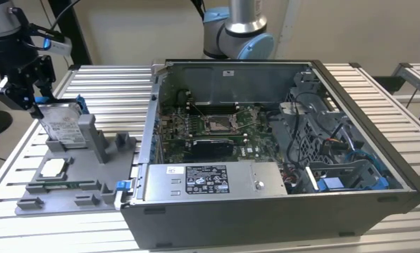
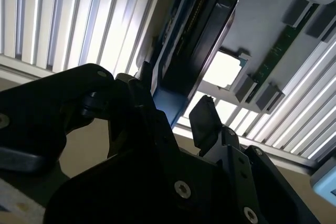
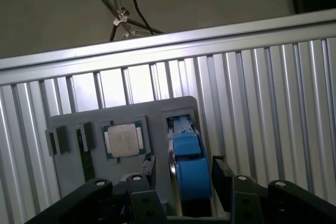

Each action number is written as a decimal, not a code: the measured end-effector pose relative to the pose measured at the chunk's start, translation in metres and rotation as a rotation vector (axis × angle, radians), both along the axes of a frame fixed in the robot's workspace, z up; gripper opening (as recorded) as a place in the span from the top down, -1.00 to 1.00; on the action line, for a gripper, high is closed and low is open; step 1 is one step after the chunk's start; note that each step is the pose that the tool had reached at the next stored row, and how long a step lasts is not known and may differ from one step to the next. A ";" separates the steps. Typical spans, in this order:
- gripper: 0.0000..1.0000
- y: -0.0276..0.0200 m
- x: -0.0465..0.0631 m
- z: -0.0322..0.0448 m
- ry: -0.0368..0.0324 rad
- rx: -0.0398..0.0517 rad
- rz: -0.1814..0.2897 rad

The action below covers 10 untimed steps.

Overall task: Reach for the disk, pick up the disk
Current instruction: 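Pick up the disk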

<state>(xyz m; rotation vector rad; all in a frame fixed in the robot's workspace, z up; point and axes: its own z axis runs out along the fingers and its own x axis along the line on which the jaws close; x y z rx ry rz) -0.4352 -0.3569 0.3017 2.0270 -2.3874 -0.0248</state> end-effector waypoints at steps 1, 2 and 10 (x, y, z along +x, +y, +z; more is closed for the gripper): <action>-1.00 0.0000 0.000 -0.0013 0.0000 0.0000 0.000; -1.00 0.0000 0.000 -0.0027 -0.0001 0.0000 0.000; -1.00 0.0002 0.000 -0.0144 -0.0001 0.0001 0.007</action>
